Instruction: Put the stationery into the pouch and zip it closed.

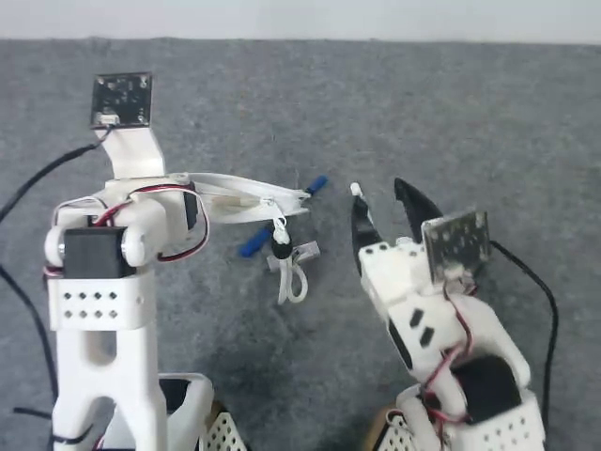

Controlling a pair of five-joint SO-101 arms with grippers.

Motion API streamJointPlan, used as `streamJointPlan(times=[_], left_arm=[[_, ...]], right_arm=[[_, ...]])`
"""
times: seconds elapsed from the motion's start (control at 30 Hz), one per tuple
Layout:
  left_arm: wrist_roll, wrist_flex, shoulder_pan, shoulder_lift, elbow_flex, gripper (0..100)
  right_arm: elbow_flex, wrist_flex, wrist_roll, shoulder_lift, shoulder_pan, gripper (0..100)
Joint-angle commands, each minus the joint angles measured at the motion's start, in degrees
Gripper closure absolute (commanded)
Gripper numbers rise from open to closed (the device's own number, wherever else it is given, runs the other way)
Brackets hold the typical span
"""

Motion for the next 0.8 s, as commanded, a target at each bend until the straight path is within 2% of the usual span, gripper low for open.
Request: streamJointPlan(times=[0.0,0.33,0.63,0.77], left_arm=[[0.70,-1.58,-0.18,-0.18,-1.19,99],[0.70,-1.41,-0.26,-0.18,-1.10,99],[0.70,-0.79,-0.26,-0.18,-1.10,99],[0.62,-0.79,-0.26,-0.18,-1.10,99]], right_arm=[[-4.66,0.66,0.35,7.78,2.33,82.7],[-6.07,0.13,0.62,21.23,5.41,82.7],[-6.15,-8.40,0.70,40.66,10.24,82.7],[-9.49,-5.49,0.53,47.69,10.42,82.7]])
